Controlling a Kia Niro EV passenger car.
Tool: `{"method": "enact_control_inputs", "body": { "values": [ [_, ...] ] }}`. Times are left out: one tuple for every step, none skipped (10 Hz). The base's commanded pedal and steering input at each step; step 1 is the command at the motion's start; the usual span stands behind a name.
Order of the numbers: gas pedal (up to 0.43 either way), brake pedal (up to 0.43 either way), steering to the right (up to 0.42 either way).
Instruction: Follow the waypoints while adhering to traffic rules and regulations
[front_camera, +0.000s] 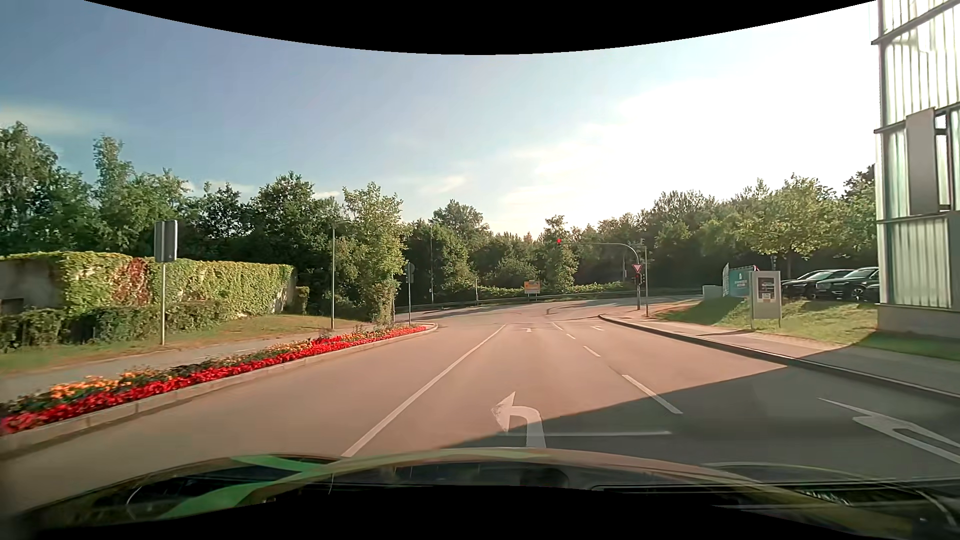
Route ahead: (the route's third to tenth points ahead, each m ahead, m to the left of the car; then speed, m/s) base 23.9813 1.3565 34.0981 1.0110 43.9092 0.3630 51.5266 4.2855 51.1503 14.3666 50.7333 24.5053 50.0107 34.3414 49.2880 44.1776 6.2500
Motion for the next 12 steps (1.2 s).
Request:
{"method": "enact_control_inputs", "body": {
  "values": [
    [0.0,0.0,0.031],
    [0.0,0.0,0.03],
    [0.0,0.0,0.029],
    [0.0,0.0,0.029],
    [0.0,0.0,0.029],
    [0.0,0.0,0.028],
    [0.0,0.0,0.025],
    [0.0,0.018,0.022],
    [0.0,0.03,0.019],
    [0.0,0.043,0.016],
    [0.0,0.061,0.016],
    [0.0,0.079,0.015]
  ]
}}
